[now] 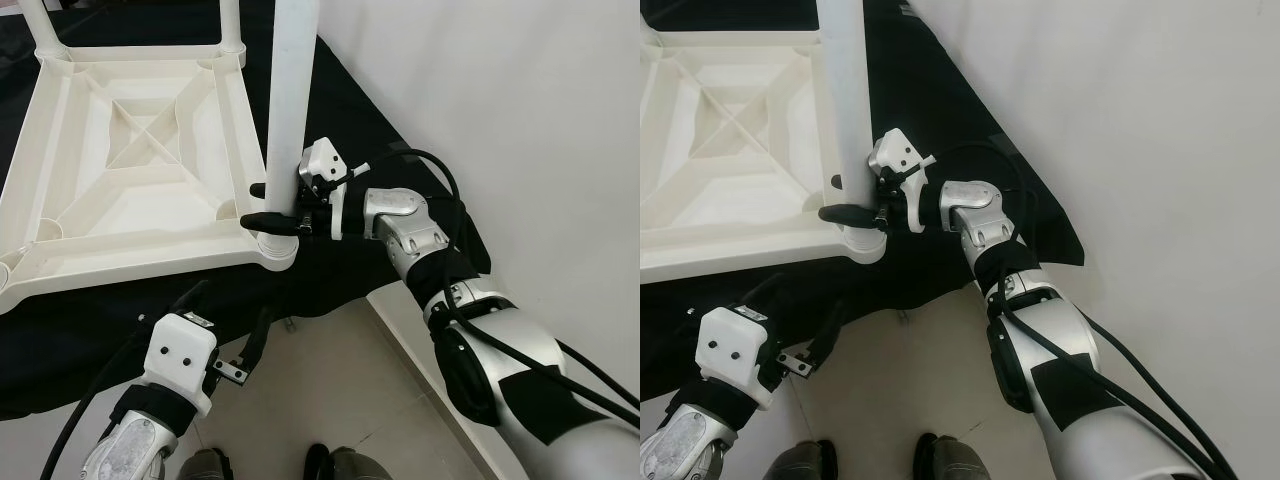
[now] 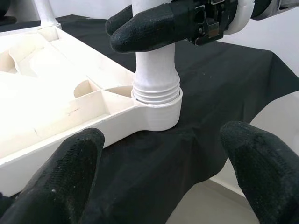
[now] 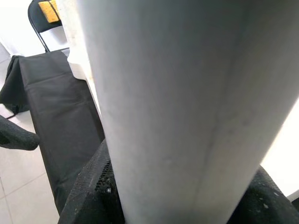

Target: Building children table

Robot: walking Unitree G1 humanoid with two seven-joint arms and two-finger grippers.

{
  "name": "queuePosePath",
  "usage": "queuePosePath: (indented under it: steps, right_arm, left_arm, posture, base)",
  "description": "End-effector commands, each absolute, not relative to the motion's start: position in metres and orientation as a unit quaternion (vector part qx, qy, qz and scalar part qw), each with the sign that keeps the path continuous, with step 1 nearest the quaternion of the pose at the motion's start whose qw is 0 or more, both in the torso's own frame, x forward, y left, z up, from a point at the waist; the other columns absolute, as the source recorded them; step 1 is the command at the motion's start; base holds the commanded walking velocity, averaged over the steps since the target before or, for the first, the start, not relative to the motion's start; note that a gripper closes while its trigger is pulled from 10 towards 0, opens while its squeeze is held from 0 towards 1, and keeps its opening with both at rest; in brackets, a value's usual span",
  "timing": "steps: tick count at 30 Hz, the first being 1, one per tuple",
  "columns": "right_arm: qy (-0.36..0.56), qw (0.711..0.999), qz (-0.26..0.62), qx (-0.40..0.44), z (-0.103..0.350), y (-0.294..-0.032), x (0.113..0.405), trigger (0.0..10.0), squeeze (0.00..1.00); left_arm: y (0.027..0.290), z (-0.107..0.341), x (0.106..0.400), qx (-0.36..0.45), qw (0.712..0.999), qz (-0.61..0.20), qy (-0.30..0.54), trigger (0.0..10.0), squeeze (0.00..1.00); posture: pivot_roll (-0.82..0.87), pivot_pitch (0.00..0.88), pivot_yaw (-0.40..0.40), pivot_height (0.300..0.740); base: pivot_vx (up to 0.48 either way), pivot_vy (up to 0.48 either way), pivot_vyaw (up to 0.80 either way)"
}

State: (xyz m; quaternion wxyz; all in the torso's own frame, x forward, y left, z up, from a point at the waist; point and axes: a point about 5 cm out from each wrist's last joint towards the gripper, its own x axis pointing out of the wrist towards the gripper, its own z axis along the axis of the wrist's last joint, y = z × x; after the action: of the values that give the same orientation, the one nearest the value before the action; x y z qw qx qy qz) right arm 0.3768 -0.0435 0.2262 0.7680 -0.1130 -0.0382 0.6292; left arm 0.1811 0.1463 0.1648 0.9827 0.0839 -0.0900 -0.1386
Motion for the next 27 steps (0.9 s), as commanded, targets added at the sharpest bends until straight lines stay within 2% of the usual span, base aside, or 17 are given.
queuePosePath:
  steps: [1,6,8,9,10,11,12,13,16,17,22,23,24,25,27]
  right_arm:
    - [-0.021,0.761,0.638,-0.118,0.218,-0.041,0.375,0.0,0.00]
    - [0.000,0.849,0.518,-0.101,0.189,-0.065,0.382,0.0,0.00]
    - [0.000,0.849,0.518,-0.101,0.189,-0.065,0.382,0.0,0.00]
    - [-0.008,0.896,0.431,-0.104,0.182,-0.069,0.387,0.0,0.00]
    - [-0.008,0.896,0.431,-0.104,0.182,-0.069,0.387,0.0,0.00]
    - [-0.003,0.948,0.310,-0.070,0.165,-0.074,0.386,0.0,0.00]
    - [0.001,0.965,0.253,-0.061,0.146,-0.066,0.372,0.0,0.00]
    - [0.011,0.970,0.238,-0.039,0.133,-0.053,0.358,0.0,0.00]
    - [0.019,0.969,0.247,-0.024,0.126,-0.042,0.349,0.0,0.00]
    - [0.010,0.959,0.282,-0.024,0.129,-0.029,0.346,0.0,0.00]
    - [0.004,0.953,0.301,-0.030,0.138,-0.026,0.354,0.0,0.00]
    - [0.000,0.951,0.308,-0.032,0.142,-0.027,0.358,10.0,0.00]
    - [-0.009,0.946,0.323,-0.032,0.150,-0.026,0.362,10.0,0.00]
    - [-0.016,0.943,0.332,-0.032,0.155,-0.026,0.364,10.0,1.00]
    - [-0.025,0.934,0.355,-0.026,0.162,-0.025,0.365,10.0,1.00]
  left_arm:
    - [0.146,0.159,0.180,0.089,0.983,-0.142,-0.074,10.0,0.00]
    - [0.146,0.160,0.178,0.087,0.983,-0.142,-0.075,10.0,0.00]
    - [0.146,0.160,0.178,0.087,0.983,-0.142,-0.075,10.0,0.00]
    - [0.147,0.160,0.178,0.087,0.983,-0.143,-0.074,10.0,0.00]
    - [0.147,0.160,0.178,0.087,0.983,-0.143,-0.074,10.0,0.00]
    - [0.147,0.160,0.177,0.087,0.983,-0.143,-0.073,10.0,0.00]
    - [0.148,0.160,0.177,0.088,0.983,-0.143,-0.071,10.0,0.00]
    - [0.149,0.160,0.176,0.089,0.983,-0.143,-0.071,10.0,0.00]
    - [0.149,0.160,0.177,0.089,0.983,-0.143,-0.071,10.0,0.00]
    - [0.150,0.160,0.178,0.091,0.983,-0.142,-0.073,10.0,0.00]
    - [0.151,0.161,0.180,0.093,0.983,-0.140,-0.076,10.0,0.00]
    - [0.151,0.161,0.180,0.093,0.983,-0.140,-0.076,10.0,0.00]
    - [0.151,0.161,0.180,0.093,0.983,-0.140,-0.076,10.0,0.00]
    - [0.151,0.161,0.180,0.093,0.983,-0.140,-0.076,10.0,0.00]
    - [0.151,0.160,0.180,0.093,0.983,-0.140,-0.076,10.0,0.00]
  posture:
    - [0.24,0.191,-0.165,0.740]
    - [0.22,0.200,-0.170,0.740]
    - [0.22,0.200,-0.170,0.740]
    - [0.22,0.204,-0.172,0.740]
    - [0.22,0.204,-0.172,0.740]
    - [0.22,0.213,-0.176,0.740]
    - [0.22,0.223,-0.163,0.740]
    - [0.21,0.213,-0.155,0.740]
    - [0.22,0.211,-0.156,0.740]
    - [0.22,0.198,-0.158,0.740]
    - [0.22,0.195,-0.164,0.740]
    - [0.22,0.191,-0.165,0.740]
    - [0.22,0.190,-0.166,0.740]
    - [0.22,0.190,-0.166,0.740]
    - [0.22,0.187,-0.165,0.740]
  base:
    - [0.000,0.000,0.00]
    - [0.000,0.000,0.00]
    - [0.000,0.000,0.00]
    - [0.000,0.000,0.00]
    - [0.000,0.000,0.00]
    - [0.000,0.000,0.00]
    - [0.000,0.000,0.00]
    - [0.000,0.000,0.00]
    - [0.000,0.000,0.00]
    - [0.000,0.000,0.00]
    - [0.000,0.000,0.00]
    - [0.000,0.000,0.00]
    - [0.000,0.000,0.00]
    - [0.000,0.000,0.00]
    - [0.000,0.000,0.00]
